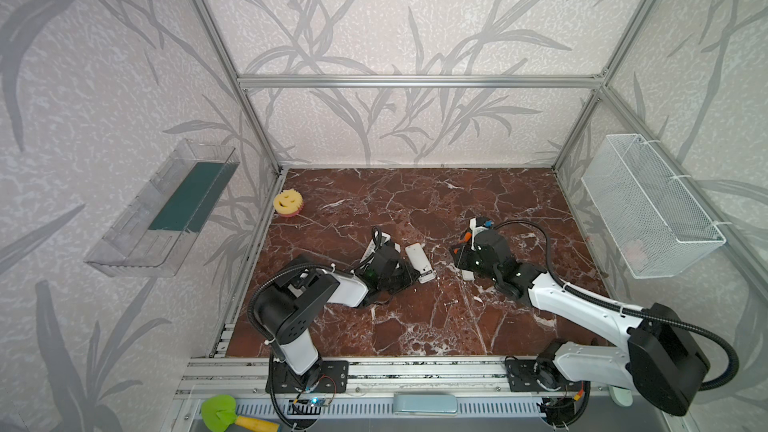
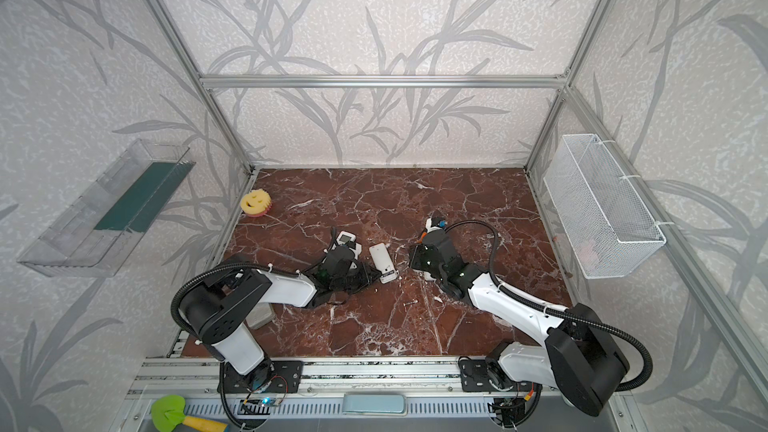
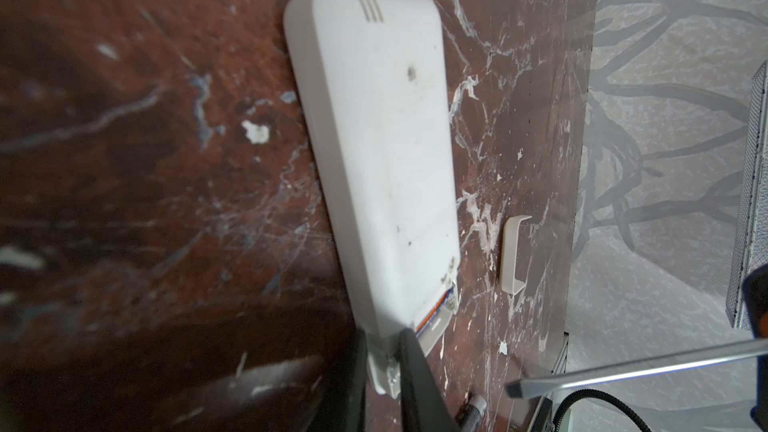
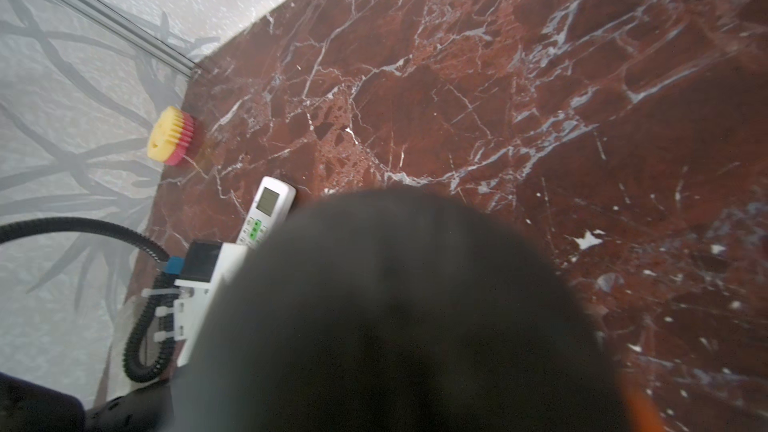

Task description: Unload the batteries from the remote control

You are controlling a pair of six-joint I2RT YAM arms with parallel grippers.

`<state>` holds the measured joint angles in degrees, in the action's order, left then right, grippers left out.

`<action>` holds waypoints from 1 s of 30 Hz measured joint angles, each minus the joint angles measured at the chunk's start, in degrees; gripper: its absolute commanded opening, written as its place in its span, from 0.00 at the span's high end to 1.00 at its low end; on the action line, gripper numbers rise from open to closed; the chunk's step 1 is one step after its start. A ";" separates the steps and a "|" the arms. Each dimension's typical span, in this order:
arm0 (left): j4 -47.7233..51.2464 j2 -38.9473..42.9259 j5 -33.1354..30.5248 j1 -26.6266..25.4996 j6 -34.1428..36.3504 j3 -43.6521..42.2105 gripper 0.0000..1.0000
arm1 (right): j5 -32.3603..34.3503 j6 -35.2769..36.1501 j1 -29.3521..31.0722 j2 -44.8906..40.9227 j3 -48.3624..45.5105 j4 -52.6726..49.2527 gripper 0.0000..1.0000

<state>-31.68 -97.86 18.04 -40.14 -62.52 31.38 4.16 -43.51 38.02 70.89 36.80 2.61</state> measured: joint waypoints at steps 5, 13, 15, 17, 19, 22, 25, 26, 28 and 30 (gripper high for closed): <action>2.27 0.07 0.15 0.00 1.07 1.16 0.83 | -0.79 4.28 0.70 -4.81 0.02 -6.91 1.00; 7.10 0.48 0.31 -0.02 3.26 3.39 0.83 | -2.47 12.00 11.32 -19.26 0.83 -22.86 1.00; 7.76 0.66 0.33 -0.04 3.80 3.56 0.83 | -2.45 12.52 14.27 -20.31 0.24 -25.53 1.00; 8.79 0.96 0.35 -0.17 4.26 3.82 0.82 | -1.86 12.87 16.94 -20.63 -1.22 -28.13 1.00; 9.97 1.46 0.31 -0.33 4.79 3.85 0.82 | -0.50 12.92 19.78 -21.14 -3.52 -30.14 1.00; 12.13 2.38 0.22 -0.37 5.55 3.85 0.82 | 1.46 12.74 22.51 -22.91 -7.72 -30.95 1.00; 13.57 2.93 0.02 -0.37 6.12 3.85 0.82 | 3.26 12.92 22.82 -25.14 -9.29 -29.90 1.00; 13.81 3.02 0.02 -0.37 6.21 3.85 0.82 | 4.13 12.98 22.84 -25.64 -9.79 -29.46 1.00; 14.10 3.15 -0.04 -0.37 6.43 3.85 0.82 | 5.77 13.16 22.86 -26.08 -10.49 -28.41 1.00; 14.58 3.41 -0.22 -0.37 6.47 3.85 0.82 | 6.97 13.18 22.88 -26.10 -10.97 -27.36 1.00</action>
<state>-17.10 -94.45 17.82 -40.51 -56.05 35.22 11.14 -30.33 60.90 44.80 25.82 -24.75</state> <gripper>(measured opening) 0.176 0.217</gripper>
